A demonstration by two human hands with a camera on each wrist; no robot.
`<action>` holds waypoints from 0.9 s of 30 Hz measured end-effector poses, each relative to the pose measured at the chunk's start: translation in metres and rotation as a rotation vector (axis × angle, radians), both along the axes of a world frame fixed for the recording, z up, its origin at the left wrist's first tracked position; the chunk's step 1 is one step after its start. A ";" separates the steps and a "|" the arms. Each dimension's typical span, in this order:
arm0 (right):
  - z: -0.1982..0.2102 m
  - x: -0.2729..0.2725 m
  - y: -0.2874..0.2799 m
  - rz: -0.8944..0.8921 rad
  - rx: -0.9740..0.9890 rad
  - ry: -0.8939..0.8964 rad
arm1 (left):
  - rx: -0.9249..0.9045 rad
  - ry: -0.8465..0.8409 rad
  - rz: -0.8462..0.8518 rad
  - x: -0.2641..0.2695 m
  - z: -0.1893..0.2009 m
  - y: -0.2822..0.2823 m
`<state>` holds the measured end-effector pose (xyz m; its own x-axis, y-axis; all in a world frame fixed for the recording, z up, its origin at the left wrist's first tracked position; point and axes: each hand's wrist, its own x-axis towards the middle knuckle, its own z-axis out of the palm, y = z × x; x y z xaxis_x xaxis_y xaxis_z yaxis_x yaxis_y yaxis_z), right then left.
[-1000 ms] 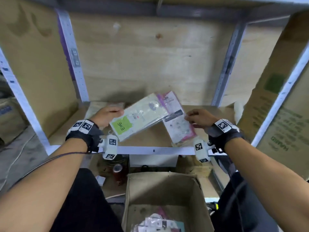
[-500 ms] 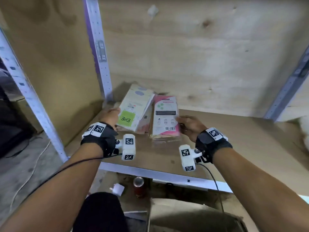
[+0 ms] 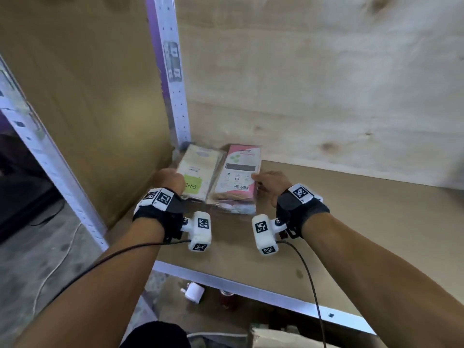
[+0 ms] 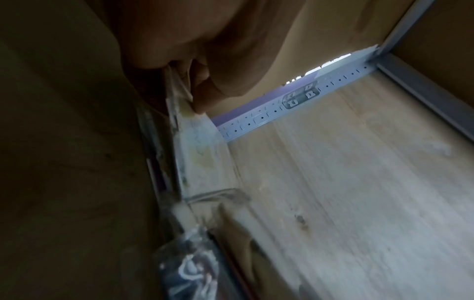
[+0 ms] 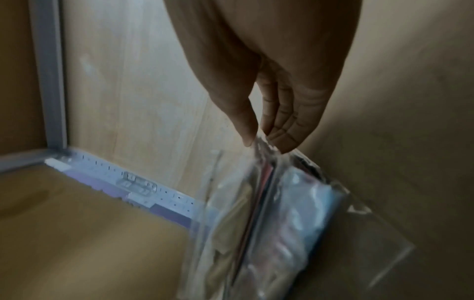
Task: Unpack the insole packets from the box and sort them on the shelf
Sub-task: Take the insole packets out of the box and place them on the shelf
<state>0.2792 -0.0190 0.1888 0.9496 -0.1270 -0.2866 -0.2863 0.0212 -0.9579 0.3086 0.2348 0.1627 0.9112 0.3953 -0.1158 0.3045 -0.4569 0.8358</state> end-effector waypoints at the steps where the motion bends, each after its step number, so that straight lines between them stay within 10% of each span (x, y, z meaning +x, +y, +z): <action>1: -0.001 0.002 0.001 -0.009 -0.043 -0.011 | 0.017 0.002 -0.011 0.001 0.000 -0.001; 17: 0.031 -0.096 -0.051 0.204 -0.203 -0.080 | 0.393 -0.132 -0.099 -0.093 0.049 -0.046; 27: 0.032 -0.255 -0.104 0.241 -0.371 -0.138 | 0.108 -0.341 -0.407 -0.242 0.046 -0.143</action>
